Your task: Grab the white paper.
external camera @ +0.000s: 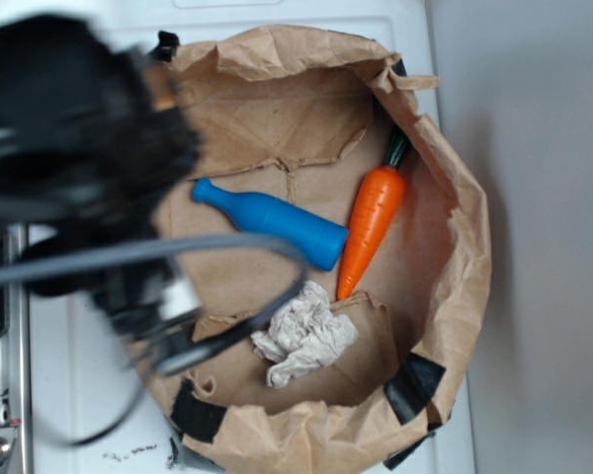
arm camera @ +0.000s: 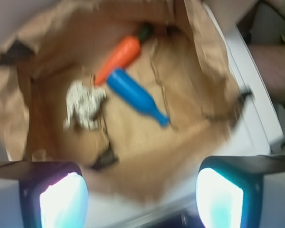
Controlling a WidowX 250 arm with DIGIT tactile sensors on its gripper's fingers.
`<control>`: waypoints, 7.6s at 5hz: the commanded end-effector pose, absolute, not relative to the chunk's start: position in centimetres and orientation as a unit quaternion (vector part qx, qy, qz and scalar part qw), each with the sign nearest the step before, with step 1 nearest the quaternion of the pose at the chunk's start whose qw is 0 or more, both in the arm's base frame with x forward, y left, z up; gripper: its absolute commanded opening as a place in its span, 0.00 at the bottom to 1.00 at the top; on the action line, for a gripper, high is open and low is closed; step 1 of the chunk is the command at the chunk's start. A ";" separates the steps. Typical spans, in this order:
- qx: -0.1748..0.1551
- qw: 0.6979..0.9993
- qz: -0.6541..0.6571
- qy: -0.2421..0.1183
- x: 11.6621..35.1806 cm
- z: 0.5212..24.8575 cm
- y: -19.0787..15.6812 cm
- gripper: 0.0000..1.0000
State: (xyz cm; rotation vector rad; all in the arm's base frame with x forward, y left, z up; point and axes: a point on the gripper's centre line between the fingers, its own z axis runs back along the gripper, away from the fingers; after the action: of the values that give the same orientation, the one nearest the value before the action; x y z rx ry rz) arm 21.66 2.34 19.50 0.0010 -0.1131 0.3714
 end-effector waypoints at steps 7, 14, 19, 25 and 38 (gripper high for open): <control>-0.179 0.877 -0.408 -0.181 22.4 24.4 0.8 1.00; -0.143 0.886 -0.406 -0.173 24.4 14.2 1.9 1.00; -0.115 0.885 -0.430 -0.138 25.2 10.0 -5.3 1.00; -0.063 0.904 -0.409 -0.102 25.7 2.5 -5.9 0.00; -0.175 0.894 -0.399 -0.103 26.2 8.8 -4.4 1.00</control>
State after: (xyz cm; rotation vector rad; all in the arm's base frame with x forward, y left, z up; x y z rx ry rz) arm 26.59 -3.41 6.68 -0.3926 -0.1560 -0.7960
